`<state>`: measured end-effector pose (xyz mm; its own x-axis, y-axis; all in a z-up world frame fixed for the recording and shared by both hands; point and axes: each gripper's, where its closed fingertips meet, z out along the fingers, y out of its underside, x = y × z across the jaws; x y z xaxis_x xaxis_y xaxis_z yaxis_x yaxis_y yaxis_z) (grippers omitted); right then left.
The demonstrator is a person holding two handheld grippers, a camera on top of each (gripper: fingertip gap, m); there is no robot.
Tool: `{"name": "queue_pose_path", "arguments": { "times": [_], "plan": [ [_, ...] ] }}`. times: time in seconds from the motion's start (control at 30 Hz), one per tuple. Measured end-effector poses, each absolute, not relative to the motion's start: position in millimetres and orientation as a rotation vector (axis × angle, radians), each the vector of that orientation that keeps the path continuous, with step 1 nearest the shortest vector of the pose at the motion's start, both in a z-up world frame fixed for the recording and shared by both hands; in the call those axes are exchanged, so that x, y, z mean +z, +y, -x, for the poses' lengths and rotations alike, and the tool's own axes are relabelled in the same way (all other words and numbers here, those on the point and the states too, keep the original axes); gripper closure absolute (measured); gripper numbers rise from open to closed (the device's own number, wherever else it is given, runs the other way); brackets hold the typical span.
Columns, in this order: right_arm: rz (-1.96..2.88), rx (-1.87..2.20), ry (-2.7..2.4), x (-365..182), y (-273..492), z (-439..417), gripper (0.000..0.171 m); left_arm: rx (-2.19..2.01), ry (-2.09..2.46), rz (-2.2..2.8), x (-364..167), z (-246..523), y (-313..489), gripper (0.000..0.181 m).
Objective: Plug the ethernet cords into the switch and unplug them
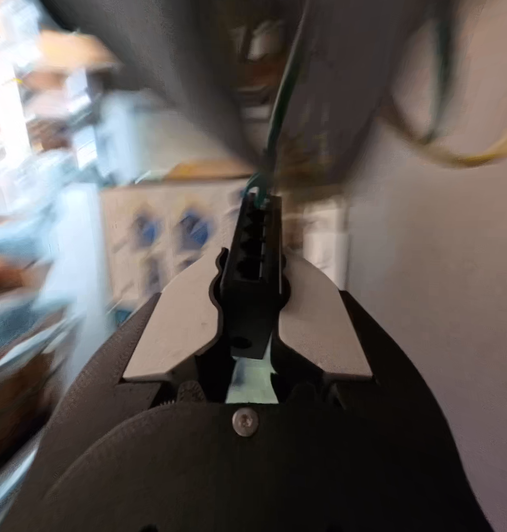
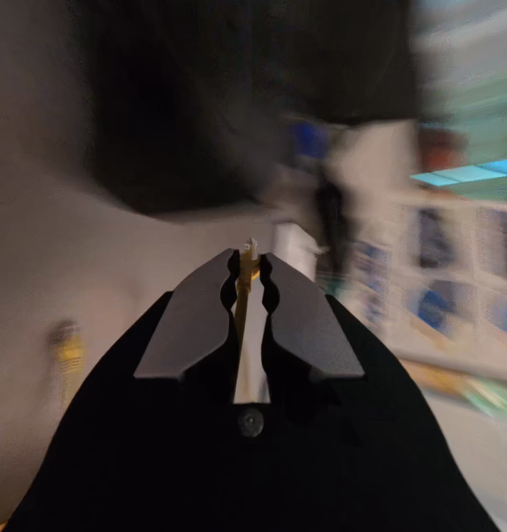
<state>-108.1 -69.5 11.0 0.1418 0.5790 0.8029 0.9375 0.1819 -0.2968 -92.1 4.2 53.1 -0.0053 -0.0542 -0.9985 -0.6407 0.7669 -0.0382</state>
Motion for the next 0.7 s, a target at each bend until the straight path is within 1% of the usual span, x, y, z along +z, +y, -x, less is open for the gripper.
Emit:
{"name": "queue_pose_path", "arguments": {
  "times": [0.03, 0.1, 0.13, 0.2, 0.3, 0.47, 0.57, 0.7],
  "plan": [
    [1.525, -0.448, -1.54, 0.7, -67.4, 117.5, 0.157, 0.59, 1.39, 0.598, 75.9, 105.1, 20.9, 0.15],
    [1.433, -0.675, -1.528, -0.8, -45.0, 116.6, 0.157, 0.432, 1.484, 0.677, 77.9, 124.2, 29.3, 0.15],
    [1.424, -0.622, -1.511, 1.1, -44.0, 121.6, 0.157, 0.378, 1.528, 0.727, 75.2, 133.1, 33.6, 0.15],
    [1.458, -0.472, -1.443, 13.5, -49.4, 122.4, 0.156, 0.449, 1.477, 0.785, 82.4, 150.8, 53.1, 0.149],
    [1.405, -0.376, -1.357, 47.4, -69.4, 110.7, 0.157, 0.496, 1.455, 0.847, 84.3, 170.8, 75.4, 0.149],
    [1.357, -0.352, -1.2, 94.2, -94.7, 74.6, 0.156, 0.504, 1.412, 1.066, 82.3, 209.3, 111.3, 0.148],
    [1.341, -0.348, -1.108, 110.7, -99.3, 51.2, 0.157, 0.516, 1.418, 1.113, 79.9, 223.2, 119.1, 0.147],
    [1.351, -0.42, -0.979, 124.9, -99.9, 14.9, 0.156, 0.529, 1.413, 1.118, 82.5, 223.5, 117.3, 0.148]
  ]
}}
